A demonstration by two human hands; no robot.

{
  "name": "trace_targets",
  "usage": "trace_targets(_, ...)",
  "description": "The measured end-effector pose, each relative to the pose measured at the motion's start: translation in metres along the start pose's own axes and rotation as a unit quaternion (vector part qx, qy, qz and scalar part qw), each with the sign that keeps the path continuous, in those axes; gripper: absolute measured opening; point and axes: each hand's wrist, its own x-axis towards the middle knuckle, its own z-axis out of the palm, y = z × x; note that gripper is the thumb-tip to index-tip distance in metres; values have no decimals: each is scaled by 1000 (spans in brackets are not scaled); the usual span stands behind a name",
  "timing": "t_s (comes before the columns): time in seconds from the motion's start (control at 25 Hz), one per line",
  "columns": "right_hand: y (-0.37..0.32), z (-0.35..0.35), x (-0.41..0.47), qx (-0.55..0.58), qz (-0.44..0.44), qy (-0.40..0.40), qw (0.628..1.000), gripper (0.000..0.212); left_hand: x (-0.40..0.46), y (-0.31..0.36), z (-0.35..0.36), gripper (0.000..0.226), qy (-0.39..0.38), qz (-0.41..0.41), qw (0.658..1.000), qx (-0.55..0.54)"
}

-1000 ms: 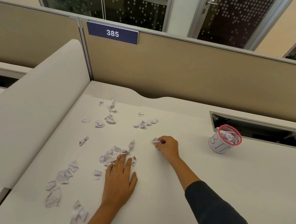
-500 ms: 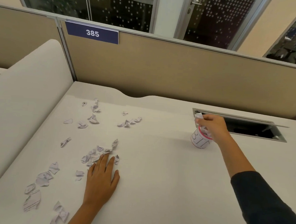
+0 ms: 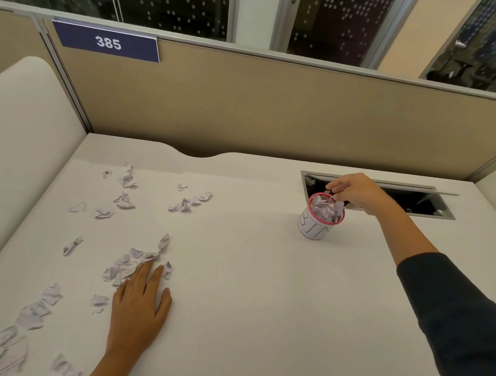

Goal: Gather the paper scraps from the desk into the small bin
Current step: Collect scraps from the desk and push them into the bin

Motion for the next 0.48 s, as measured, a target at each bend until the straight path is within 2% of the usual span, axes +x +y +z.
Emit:
trace_targets(0.16, 4, -8, 4, 4, -25, 79, 997, 25, 0, 0, 2, 58, 9, 2, 1000, -3)
trace_targets(0.28, 10, 2, 3, -89, -24, 140, 986, 13, 0, -1, 4, 58, 12, 2, 1000, 0)
trace_targets(0.36, 10, 16, 1, -157, -30, 136, 978, 19, 0, 0, 4, 58, 14, -2, 1000, 0)
trace_targets(0.48, 6, 38, 8, -197, -7, 105, 975, 31, 0, 0, 4, 59, 11, -2, 1000, 0)
